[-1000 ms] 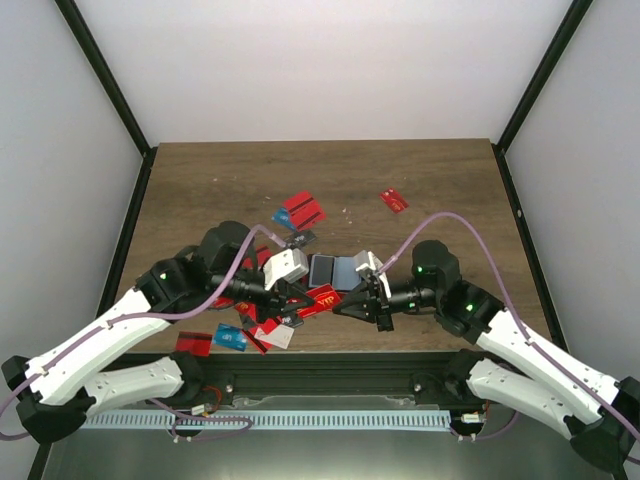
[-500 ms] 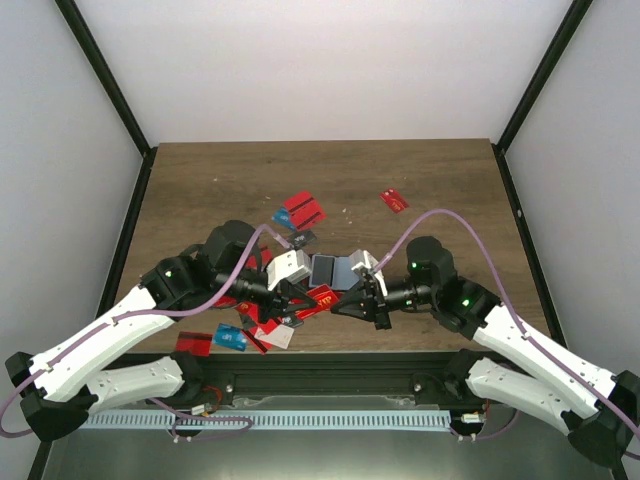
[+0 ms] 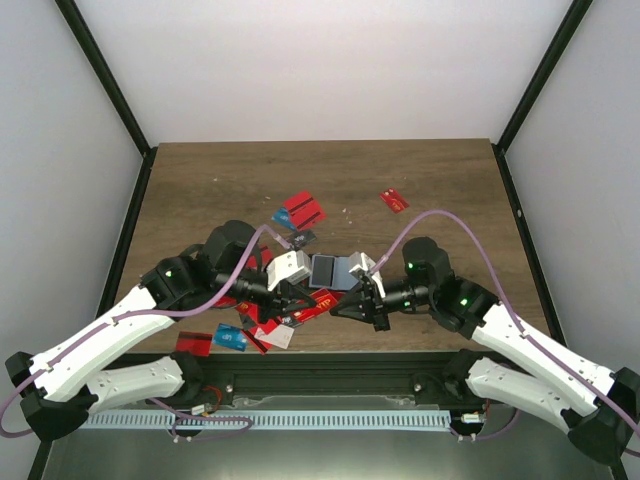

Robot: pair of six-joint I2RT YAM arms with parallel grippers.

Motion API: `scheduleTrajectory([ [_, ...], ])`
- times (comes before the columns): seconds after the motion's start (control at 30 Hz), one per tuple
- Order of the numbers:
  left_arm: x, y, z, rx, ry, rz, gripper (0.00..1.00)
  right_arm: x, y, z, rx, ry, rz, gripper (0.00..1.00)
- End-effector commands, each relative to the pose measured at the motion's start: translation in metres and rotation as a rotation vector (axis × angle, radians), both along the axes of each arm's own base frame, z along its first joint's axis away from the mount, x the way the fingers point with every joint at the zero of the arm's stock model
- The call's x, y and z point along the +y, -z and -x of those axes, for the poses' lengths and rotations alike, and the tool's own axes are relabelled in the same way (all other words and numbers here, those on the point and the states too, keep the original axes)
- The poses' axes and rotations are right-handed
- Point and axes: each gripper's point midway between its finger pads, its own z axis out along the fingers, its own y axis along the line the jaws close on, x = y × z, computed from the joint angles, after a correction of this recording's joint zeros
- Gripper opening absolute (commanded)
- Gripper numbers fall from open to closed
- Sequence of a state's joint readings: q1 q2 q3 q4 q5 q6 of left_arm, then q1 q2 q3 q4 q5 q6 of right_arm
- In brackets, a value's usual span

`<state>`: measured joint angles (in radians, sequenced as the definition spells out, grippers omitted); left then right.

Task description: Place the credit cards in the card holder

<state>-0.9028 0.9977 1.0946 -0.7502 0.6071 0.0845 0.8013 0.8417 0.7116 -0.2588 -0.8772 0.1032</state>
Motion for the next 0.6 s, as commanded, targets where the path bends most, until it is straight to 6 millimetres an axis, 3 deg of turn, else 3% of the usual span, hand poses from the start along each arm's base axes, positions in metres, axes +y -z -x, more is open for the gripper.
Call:
scheduleTrajectory([
  [0.0,0.000,-0.007,0.003,-0.007,0.016,0.018,0.04,0.001,-0.018,-0.003,-0.052,0.012,-0.021,0.01],
  [0.13,-0.002,-0.002,0.003,0.013,0.014,0.017,0.04,0.001,-0.019,-0.007,-0.067,0.036,-0.018,0.01],
  [0.2,-0.004,0.006,-0.001,0.024,-0.010,0.008,0.04,0.001,-0.016,-0.019,-0.063,0.107,0.012,0.05],
  [0.3,-0.012,0.012,-0.016,0.041,-0.081,0.023,0.04,-0.002,-0.005,-0.054,-0.038,0.306,0.099,0.46],
  [0.33,-0.015,0.016,-0.022,0.054,-0.113,0.031,0.04,-0.005,0.000,-0.067,-0.021,0.384,0.129,0.55],
  [0.4,-0.022,0.023,-0.043,0.066,-0.216,0.042,0.04,-0.014,0.010,-0.093,0.022,0.535,0.176,0.63],
  [0.57,-0.033,0.056,-0.088,0.168,-0.431,0.023,0.04,-0.038,0.050,-0.139,0.196,0.770,0.271,0.69],
])
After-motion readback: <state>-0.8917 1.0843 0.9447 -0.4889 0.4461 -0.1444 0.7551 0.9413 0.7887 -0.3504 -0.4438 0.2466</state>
